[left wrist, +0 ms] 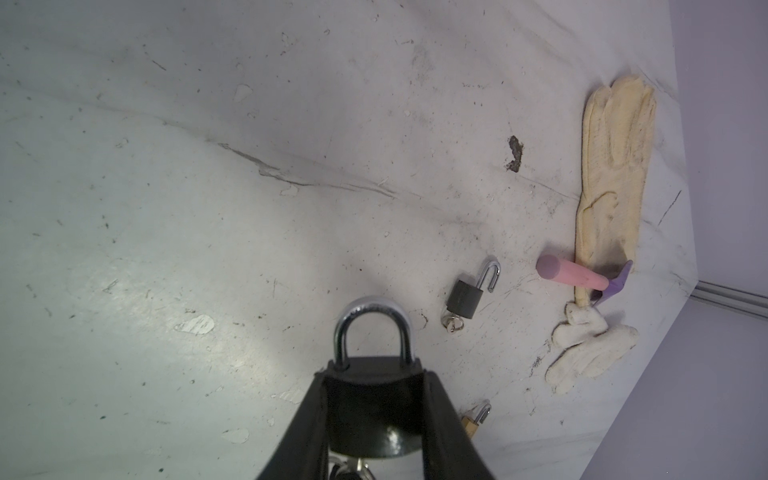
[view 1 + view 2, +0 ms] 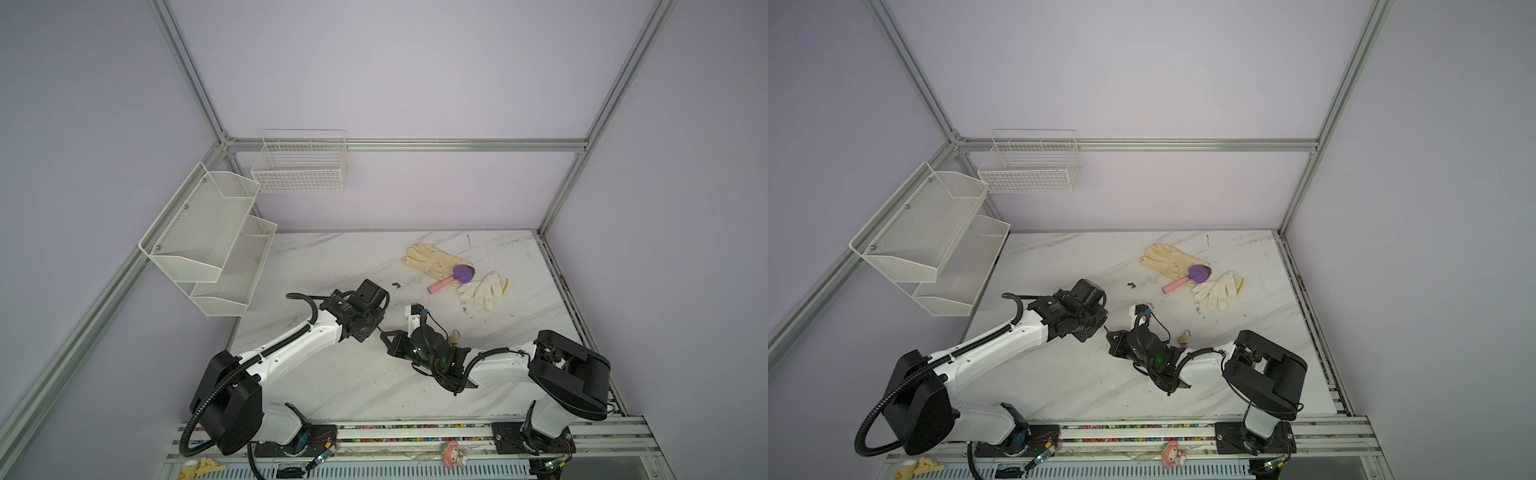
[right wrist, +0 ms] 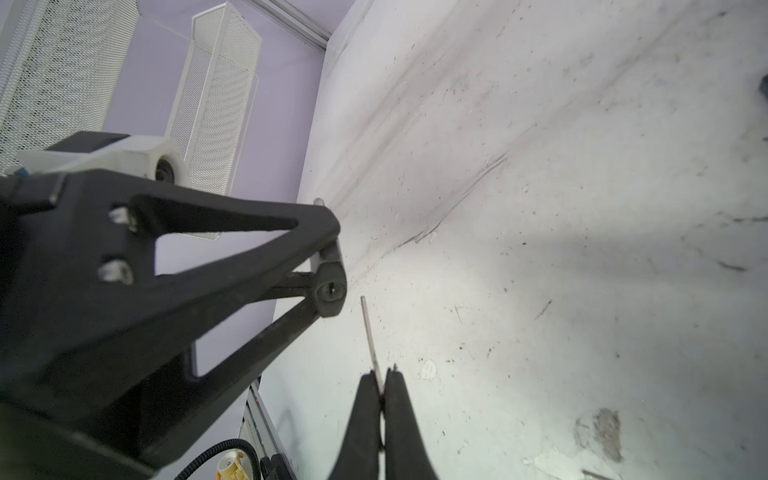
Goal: Unlock with the key
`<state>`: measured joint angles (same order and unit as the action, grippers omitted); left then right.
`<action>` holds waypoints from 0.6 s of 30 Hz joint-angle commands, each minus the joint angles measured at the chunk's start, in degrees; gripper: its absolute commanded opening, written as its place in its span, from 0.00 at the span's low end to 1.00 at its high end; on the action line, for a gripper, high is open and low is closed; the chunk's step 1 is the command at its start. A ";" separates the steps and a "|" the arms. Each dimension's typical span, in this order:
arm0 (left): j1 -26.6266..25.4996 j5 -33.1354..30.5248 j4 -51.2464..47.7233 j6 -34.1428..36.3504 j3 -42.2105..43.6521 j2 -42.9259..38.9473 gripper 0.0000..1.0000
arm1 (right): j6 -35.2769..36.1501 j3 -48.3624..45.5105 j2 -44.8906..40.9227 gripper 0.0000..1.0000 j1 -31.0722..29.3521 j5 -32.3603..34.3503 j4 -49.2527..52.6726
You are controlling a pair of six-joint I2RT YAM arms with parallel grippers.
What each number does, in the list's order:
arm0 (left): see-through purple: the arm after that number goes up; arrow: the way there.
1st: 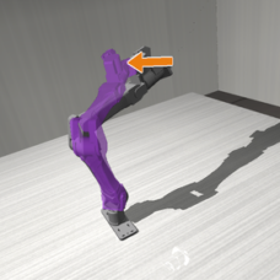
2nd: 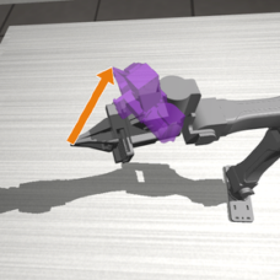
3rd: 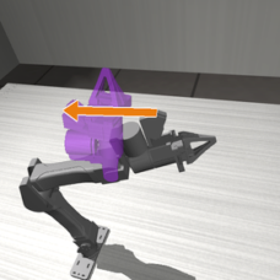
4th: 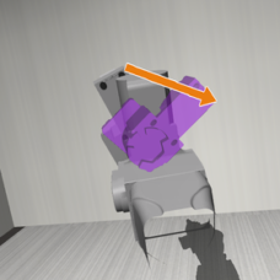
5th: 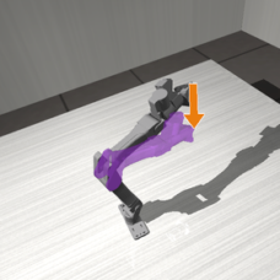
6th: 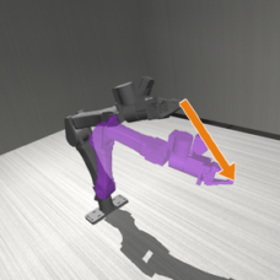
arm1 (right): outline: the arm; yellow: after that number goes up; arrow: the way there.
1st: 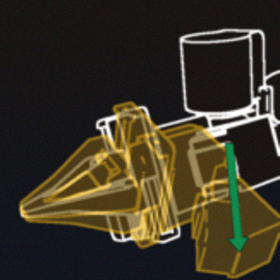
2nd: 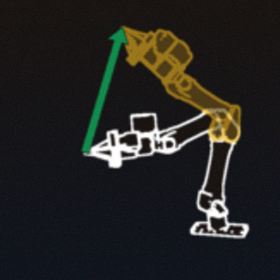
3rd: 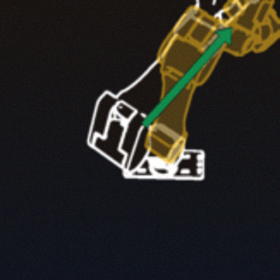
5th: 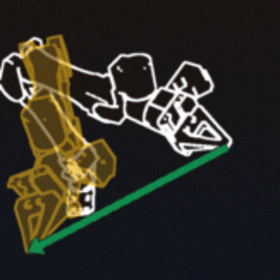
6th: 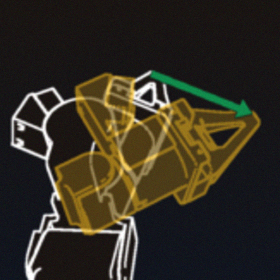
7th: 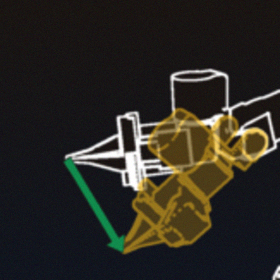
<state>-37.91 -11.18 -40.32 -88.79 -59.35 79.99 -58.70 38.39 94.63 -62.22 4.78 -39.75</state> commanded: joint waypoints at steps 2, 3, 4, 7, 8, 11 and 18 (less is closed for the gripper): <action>0.01 -1.41 1.33 -1.04 -3.31 -1.15 0.00 | -0.46 1.35 -1.17 0.00 -0.32 1.00 0.48; -0.08 -1.31 1.51 -1.10 -3.30 -1.02 0.00 | -0.54 1.20 -0.99 0.00 -0.27 0.98 -0.16; -0.10 -1.29 1.53 -1.08 -3.36 -0.97 0.00 | -0.45 1.27 -0.95 0.00 -0.27 1.06 -0.28; -0.12 -0.95 1.85 -1.22 -3.15 -0.88 0.00 | -0.03 2.02 -0.88 0.00 -0.27 1.10 0.41; -0.10 -0.80 2.15 -1.28 -3.05 -0.97 0.00 | -0.01 2.04 -0.84 0.00 -0.28 1.32 0.40; -0.11 -1.02 2.20 -1.22 -2.84 -1.03 0.00 | -0.02 1.62 -1.38 0.00 -0.28 1.76 -0.14; -0.28 -0.33 2.74 -1.05 -2.79 -0.79 0.00 | -0.10 1.65 -0.69 0.00 -0.29 1.37 -1.35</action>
<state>-37.95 -11.11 -39.33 -89.41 -59.35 80.01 -58.67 38.98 94.50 -62.22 5.37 -39.62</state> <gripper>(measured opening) 0.292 0.056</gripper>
